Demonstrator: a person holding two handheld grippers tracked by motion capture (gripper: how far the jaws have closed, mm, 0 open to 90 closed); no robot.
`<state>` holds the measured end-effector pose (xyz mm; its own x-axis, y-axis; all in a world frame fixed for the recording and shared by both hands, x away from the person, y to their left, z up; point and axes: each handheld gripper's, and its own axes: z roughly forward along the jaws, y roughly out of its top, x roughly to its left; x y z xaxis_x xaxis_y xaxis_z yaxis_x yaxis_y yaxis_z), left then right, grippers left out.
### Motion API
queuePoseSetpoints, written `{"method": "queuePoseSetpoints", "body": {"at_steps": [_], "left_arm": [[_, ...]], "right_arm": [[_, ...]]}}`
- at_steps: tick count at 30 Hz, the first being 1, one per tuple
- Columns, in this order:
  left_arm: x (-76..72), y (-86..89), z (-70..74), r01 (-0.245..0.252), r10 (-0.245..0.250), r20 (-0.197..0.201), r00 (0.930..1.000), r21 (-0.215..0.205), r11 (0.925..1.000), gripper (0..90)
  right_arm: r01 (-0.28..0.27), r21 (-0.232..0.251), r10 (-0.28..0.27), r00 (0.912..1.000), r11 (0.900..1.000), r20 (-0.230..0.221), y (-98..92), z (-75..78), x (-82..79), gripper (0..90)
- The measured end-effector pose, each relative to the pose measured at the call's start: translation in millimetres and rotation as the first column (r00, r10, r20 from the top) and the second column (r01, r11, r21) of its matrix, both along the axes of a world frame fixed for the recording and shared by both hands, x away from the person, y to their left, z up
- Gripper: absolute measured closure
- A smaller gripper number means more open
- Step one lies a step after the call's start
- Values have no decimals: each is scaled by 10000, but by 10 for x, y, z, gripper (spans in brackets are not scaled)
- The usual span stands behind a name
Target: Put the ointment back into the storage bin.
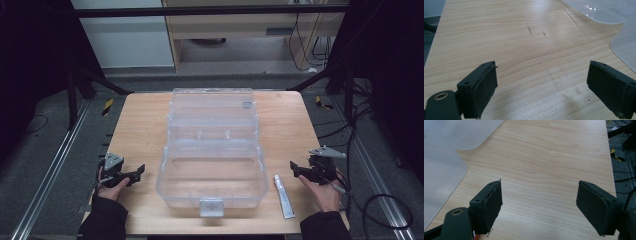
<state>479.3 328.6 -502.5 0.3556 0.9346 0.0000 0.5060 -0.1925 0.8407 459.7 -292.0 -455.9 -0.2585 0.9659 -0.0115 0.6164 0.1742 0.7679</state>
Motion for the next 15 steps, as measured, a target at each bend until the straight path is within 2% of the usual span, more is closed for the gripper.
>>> {"method": "queuePoseSetpoints", "body": {"at_steps": [9,15], "left_arm": [[-4,-1,1,22,-22,13,10000,50,10000,89],[-5,2,3,-3,3,-2,10000,34,10000,89]], "right_arm": [[-521,-485,495,9974,9975,-526,154,112,-52,242],[-749,-630,687,9931,9952,-951,240,206,-108,256]]}}
